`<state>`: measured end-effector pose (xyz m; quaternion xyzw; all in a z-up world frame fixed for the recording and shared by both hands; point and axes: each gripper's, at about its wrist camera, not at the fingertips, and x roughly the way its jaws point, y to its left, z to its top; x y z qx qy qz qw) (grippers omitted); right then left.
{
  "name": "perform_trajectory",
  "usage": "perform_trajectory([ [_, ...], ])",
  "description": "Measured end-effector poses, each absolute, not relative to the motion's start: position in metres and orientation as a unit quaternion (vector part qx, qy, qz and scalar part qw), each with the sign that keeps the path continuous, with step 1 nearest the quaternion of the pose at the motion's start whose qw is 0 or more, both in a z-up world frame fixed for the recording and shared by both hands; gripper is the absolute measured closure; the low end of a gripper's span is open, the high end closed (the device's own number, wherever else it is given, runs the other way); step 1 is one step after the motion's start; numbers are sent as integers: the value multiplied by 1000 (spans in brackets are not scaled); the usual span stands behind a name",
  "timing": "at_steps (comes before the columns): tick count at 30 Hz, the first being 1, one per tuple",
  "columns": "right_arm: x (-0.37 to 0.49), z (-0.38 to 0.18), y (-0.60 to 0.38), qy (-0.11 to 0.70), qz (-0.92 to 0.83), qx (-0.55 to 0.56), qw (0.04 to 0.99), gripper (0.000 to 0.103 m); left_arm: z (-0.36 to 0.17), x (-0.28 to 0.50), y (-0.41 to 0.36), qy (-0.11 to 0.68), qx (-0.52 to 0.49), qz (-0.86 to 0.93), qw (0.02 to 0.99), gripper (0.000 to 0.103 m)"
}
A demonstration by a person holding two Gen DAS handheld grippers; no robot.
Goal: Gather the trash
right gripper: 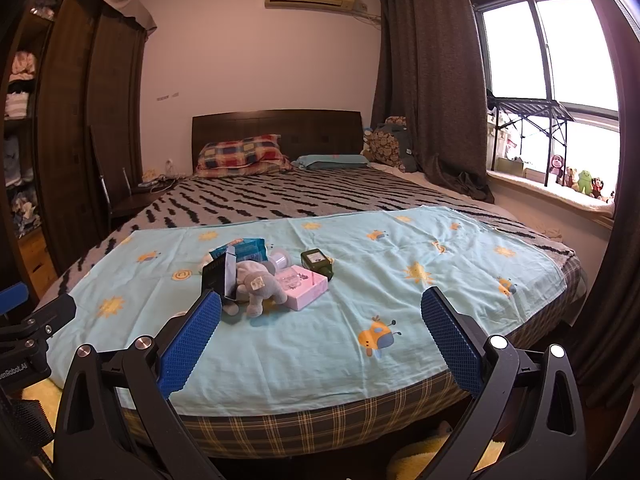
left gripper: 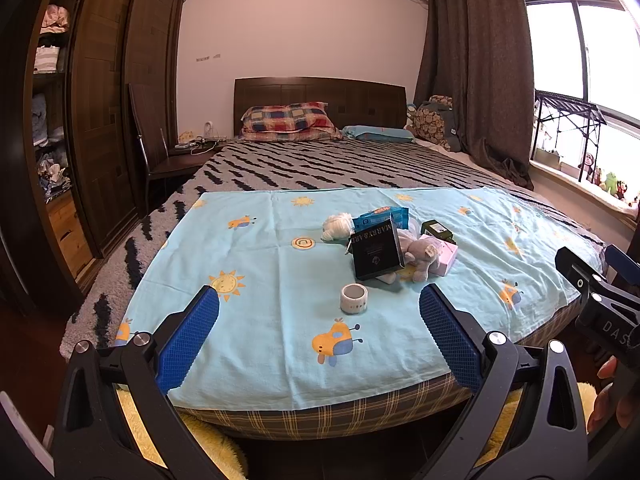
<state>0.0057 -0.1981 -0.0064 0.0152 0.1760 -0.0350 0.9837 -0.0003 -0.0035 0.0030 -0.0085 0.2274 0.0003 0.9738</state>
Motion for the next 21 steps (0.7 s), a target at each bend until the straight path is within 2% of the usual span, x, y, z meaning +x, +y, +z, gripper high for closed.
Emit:
perform_trajectory([
  [21,4,-4,-197,175,-34,16,984,3,1,-1,-2,226,-9,1,974,7],
])
